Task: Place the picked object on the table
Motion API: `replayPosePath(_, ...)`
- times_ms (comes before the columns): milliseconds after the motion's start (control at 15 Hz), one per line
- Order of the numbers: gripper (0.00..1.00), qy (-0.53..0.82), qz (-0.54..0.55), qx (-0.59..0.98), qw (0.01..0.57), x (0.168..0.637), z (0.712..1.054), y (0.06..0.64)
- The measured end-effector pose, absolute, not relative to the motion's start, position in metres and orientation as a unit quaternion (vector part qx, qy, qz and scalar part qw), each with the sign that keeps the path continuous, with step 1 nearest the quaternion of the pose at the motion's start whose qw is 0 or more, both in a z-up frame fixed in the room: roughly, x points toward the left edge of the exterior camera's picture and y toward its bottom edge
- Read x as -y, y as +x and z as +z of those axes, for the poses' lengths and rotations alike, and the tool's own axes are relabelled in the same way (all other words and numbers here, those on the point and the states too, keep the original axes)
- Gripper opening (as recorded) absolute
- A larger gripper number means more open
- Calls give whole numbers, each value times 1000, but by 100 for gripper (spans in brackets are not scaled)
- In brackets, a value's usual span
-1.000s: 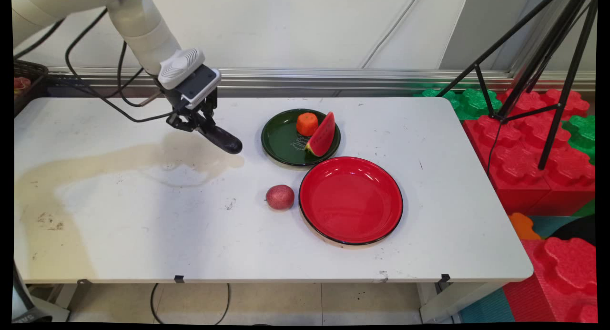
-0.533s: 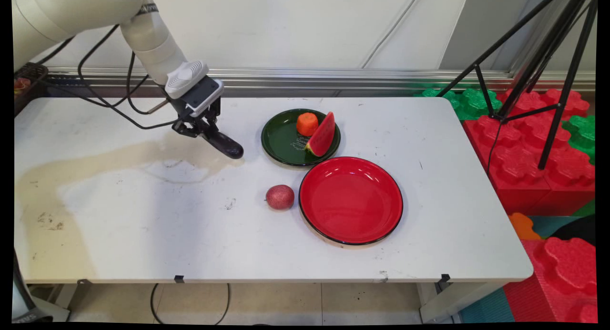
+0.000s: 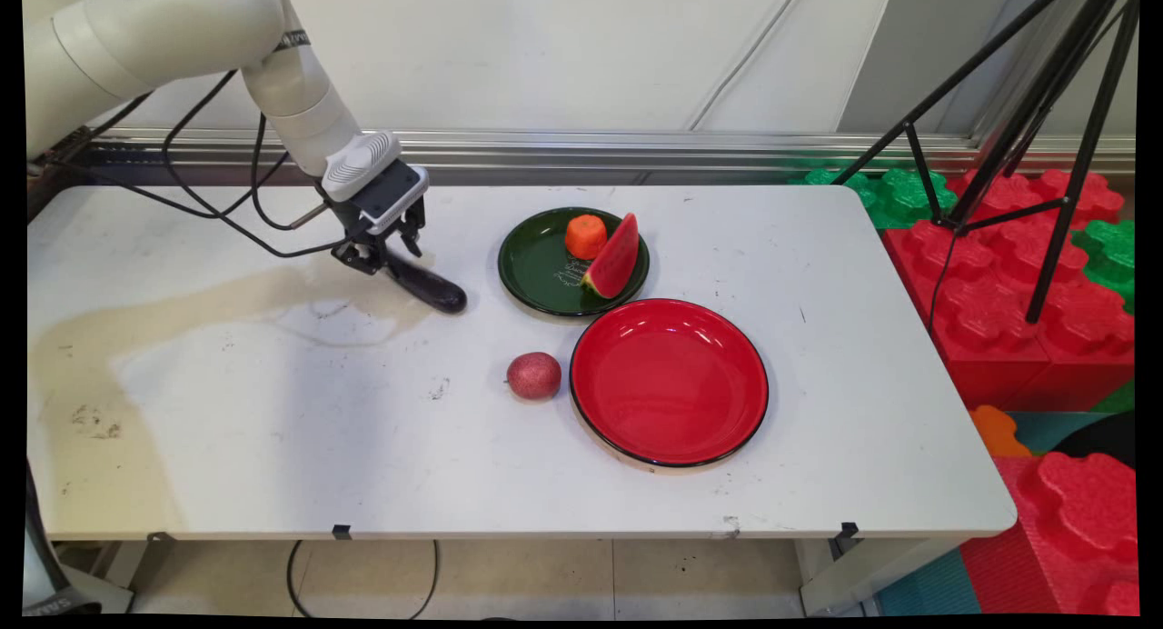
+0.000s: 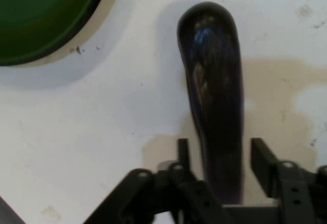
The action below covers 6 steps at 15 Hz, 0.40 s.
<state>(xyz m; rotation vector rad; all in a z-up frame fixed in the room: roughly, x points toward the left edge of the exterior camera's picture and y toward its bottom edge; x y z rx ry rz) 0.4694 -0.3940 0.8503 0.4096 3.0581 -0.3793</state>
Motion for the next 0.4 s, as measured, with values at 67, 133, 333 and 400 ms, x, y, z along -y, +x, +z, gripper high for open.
replayPosePath(67,100,131,-122,-984,16,395,848,470)
replayPosePath(133,100,130,-122,-984,15,395,847,471)
replayPosePath(333,100,128,-123,-984,14,395,844,471)
replayPosePath(400,100,127,-123,-984,14,395,843,471)
